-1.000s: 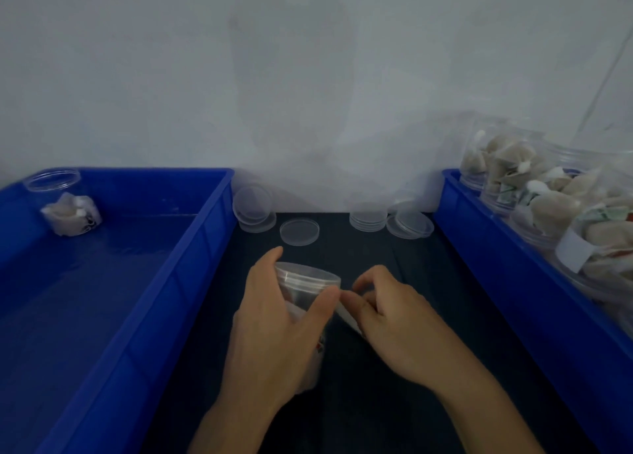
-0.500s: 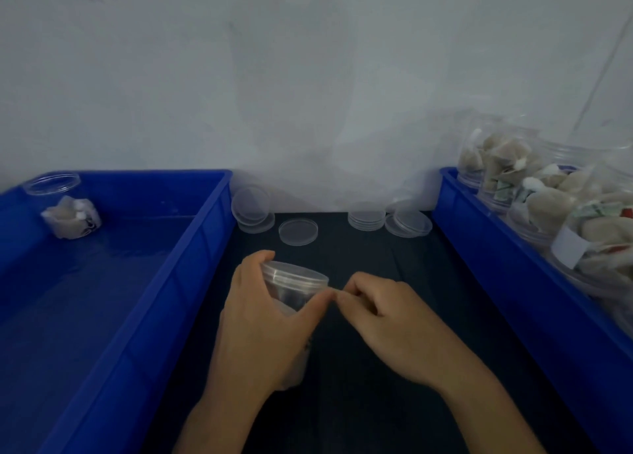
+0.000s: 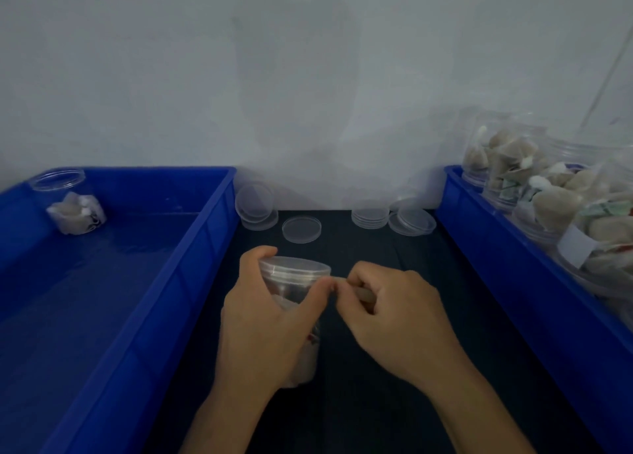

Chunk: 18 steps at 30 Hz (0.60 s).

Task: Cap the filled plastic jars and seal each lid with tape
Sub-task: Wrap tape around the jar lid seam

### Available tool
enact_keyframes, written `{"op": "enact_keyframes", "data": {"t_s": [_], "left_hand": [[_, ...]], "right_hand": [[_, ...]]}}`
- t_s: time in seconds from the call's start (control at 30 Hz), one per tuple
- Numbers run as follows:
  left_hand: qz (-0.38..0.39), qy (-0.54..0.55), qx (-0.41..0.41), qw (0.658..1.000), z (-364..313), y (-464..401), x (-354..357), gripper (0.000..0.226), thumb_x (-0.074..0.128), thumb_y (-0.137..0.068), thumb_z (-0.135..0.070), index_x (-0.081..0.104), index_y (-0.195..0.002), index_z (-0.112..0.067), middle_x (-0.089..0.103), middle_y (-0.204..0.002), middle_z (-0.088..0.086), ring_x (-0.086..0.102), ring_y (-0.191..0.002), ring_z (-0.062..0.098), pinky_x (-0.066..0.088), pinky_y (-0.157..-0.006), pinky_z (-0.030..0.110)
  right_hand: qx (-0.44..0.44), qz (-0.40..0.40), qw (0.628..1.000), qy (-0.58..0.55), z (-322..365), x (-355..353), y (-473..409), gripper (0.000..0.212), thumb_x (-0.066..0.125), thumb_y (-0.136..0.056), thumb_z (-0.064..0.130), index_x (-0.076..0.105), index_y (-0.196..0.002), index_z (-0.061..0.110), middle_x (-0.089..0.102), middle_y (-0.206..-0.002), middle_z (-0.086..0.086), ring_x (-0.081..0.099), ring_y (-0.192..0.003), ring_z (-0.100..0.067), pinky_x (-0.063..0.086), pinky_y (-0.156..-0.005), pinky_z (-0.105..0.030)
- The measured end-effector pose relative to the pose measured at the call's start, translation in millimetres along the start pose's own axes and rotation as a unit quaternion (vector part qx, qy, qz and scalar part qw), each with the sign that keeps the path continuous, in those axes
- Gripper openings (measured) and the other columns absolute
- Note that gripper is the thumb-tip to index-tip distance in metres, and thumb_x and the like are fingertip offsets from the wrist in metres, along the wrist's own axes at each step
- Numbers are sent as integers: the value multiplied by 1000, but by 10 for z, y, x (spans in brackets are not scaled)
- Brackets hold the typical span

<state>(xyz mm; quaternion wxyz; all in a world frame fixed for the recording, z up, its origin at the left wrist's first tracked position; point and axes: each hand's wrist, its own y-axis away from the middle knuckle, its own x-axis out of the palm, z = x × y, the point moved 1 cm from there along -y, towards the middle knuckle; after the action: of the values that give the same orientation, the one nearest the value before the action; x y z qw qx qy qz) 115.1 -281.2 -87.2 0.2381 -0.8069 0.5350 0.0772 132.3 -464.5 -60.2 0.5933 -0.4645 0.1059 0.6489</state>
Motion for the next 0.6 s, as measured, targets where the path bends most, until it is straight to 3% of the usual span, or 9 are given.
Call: {"op": "enact_keyframes", "data": {"t_s": [0.1, 0.17, 0.27, 0.33, 0.4, 0.43, 0.5, 0.6], "left_hand": [[12, 50, -12, 999, 33, -9, 4, 65, 83, -70, -65, 51, -123, -45, 69, -104, -24, 66, -95, -14, 51, -68, 3], [38, 87, -37, 995, 45, -1, 3, 56, 83, -71, -60, 57, -118, -45, 68, -105, -31, 71, -93, -6, 57, -66, 15], [77, 156, -104, 979, 50, -3, -32, 54, 77, -61, -73, 70, -107, -48, 75, -103, -16, 77, -90, 9, 61, -73, 35], [137, 285, -173, 933, 56, -11, -90, 71, 85, -53, -79, 80, -109, -36, 79, -108, 2, 79, -88, 22, 62, -72, 43], [189, 466, -236, 831, 105, -24, -159, 87, 88, -56, -72, 81, -119, -12, 76, -112, 18, 76, -88, 32, 62, -74, 45], [205, 510, -243, 799, 100, -13, -195, 89, 86, -61, -71, 79, -120, -5, 74, -113, 21, 75, -88, 33, 62, -76, 45], [228, 503, -240, 798, 118, 0, -188, 88, 79, -70, -72, 78, -120, 0, 73, -111, 24, 74, -89, 33, 62, -78, 45], [248, 464, -269, 807, 182, 46, -44, 85, 63, -81, -72, 77, -120, 2, 73, -110, 28, 75, -89, 35, 63, -75, 44]], "right_hand": [[-3, -46, 999, 18, -14, 4, -9, 36, 49, -91, 58, 54, -67, 32, 63, -68, 16, 61, -62, -10, 33, -51, -18], [1, -54, 999, 0, -48, 12, -5, 39, 49, -88, 60, 55, -65, 29, 62, -65, 14, 60, -59, -12, 36, -50, -20], [8, -41, 997, -70, -65, 28, -7, 41, 51, -85, 59, 60, -63, 25, 59, -59, 9, 55, -52, -10, 41, -47, -25], [76, -72, 973, -205, -113, -30, -59, 33, 60, -86, 44, 61, -59, 24, 55, -54, 7, 49, -48, -6, 43, -49, -31], [162, -151, 890, -398, -226, -170, -113, 31, 63, -80, 32, 56, -51, 24, 44, -50, 8, 40, -47, -8, 38, -53, -32], [167, -175, 865, -440, -292, -226, -114, 30, 63, -76, 34, 53, -50, 24, 40, -50, 8, 37, -48, -9, 37, -55, -32], [140, -174, 893, -392, -378, -234, -83, 32, 62, -79, 43, 55, -55, 22, 42, -53, 4, 39, -50, -10, 37, -57, -32], [90, -47, 985, -142, -429, 53, -43, 33, 59, -95, 49, 60, -70, 26, 59, -65, 3, 53, -56, -6, 44, -56, -30]]}}
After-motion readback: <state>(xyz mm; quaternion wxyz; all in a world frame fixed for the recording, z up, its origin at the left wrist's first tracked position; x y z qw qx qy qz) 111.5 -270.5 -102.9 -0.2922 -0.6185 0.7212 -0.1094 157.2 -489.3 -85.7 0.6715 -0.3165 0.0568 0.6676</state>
